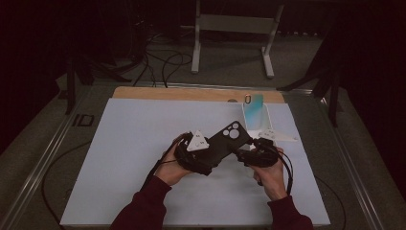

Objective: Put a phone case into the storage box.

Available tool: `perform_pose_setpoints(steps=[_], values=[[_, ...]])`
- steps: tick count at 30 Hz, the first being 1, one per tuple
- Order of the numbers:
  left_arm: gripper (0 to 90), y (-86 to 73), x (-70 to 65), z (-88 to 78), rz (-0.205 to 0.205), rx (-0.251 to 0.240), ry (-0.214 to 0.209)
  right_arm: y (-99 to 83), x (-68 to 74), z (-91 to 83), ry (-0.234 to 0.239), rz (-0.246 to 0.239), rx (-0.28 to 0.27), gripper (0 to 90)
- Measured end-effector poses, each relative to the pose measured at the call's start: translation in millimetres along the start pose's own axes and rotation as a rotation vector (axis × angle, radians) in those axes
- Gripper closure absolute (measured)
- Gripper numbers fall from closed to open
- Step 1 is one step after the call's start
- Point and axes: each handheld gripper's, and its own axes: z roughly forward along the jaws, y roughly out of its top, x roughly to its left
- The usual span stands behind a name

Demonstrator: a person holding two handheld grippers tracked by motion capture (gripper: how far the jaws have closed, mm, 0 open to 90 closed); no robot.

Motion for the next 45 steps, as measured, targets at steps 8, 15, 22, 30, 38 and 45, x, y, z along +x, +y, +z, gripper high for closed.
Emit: perform_pose_setpoints(steps=[8,15,22,30,38,45], values=[[14.6,-0.7,-2.4,7.5,-0.004,0.013,0.001,0.6,0.5,3.8,0.131,0.080,0.013,71.9],[13.3,-2.4,-2.2,13.7,-0.017,0.034,-0.003,0.9,6.4,5.1,0.155,0.061,-0.001,80.7],[12.4,-3.7,3.7,7.5,-0.042,0.009,-0.021,2.2,12.1,5.3,0.146,0.000,0.013,81.4],[10.0,-6.1,13.8,2.4,-0.052,-0.006,-0.074,3.0,14.9,2.5,0.180,-0.049,0.013,81.3],[14.6,-7.4,11.6,5.1,-0.041,-0.001,-0.166,4.1,15.4,-0.9,0.278,-0.077,-0.007,81.3],[17.1,-7.7,10.8,5.2,-0.040,0.000,-0.218,4.3,17.2,-2.8,0.308,-0.110,-0.010,81.3]])
